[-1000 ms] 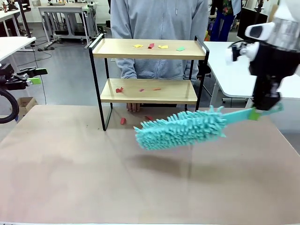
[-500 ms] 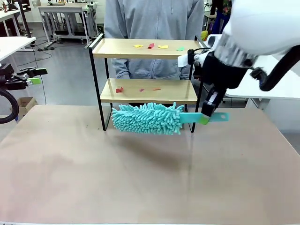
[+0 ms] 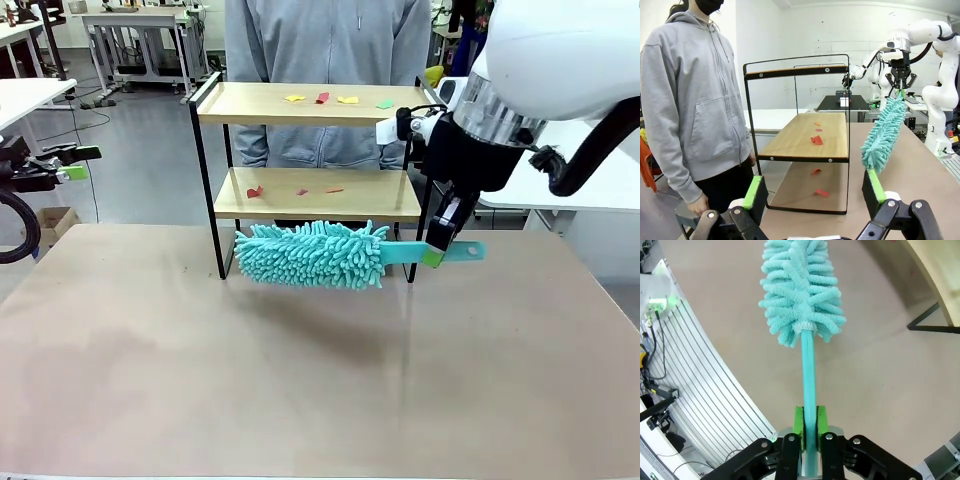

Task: Clean the shelf.
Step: Clean the specific section of the Shelf indicated by the human with the Duster.

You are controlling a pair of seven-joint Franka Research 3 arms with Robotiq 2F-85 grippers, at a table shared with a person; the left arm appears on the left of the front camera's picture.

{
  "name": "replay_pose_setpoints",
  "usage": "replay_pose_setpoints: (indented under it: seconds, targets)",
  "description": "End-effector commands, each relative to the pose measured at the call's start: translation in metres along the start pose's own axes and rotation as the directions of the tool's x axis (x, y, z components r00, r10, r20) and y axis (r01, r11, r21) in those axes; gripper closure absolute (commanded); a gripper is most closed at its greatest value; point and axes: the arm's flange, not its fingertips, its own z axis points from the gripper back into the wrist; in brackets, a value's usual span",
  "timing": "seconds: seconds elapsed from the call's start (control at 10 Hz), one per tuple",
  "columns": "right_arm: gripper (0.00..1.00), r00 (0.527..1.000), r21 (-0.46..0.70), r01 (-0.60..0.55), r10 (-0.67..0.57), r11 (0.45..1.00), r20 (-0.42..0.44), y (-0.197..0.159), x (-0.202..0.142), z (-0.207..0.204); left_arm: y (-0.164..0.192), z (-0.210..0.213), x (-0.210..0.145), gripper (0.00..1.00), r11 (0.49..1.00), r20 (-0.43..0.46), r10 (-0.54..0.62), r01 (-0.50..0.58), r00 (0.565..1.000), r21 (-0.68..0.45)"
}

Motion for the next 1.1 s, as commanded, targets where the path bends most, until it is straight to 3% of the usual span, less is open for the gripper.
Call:
replay_pose_setpoints:
  seconds: [0.0, 0.5, 0.9, 1.0]
  targets:
    - [0.87, 0.995, -0.011, 0.102, -0.102, 0.995, -0.016, 0.015, 0.023, -0.015, -0.001, -0.001, 0.003, 0.0, 1.0, -0.003, -0.016, 0.016, 1.0, 0.003]
    - [0.87, 0.915, -0.029, 0.395, -0.391, 0.918, 0.102, 0.078, 0.088, -0.046, -0.001, -0.001, 0.003, 0.0, 1.0, -0.003, -0.016, 0.016, 1.0, 0.003]
    - [0.87, 0.833, -0.021, 0.54, -0.53, 0.842, 0.157, 0.092, 0.13, -0.079, -0.001, -0.001, 0.003, 0.0, 1.0, -0.003, -0.016, 0.016, 1.0, 0.003]
    - [0.87, 0.865, 0.019, 0.49, -0.489, 0.871, 0.112, 0.084, 0.113, -0.074, -0.001, -0.001, 0.003, 0.0, 1.0, -0.003, -0.016, 0.016, 1.0, 0.003]
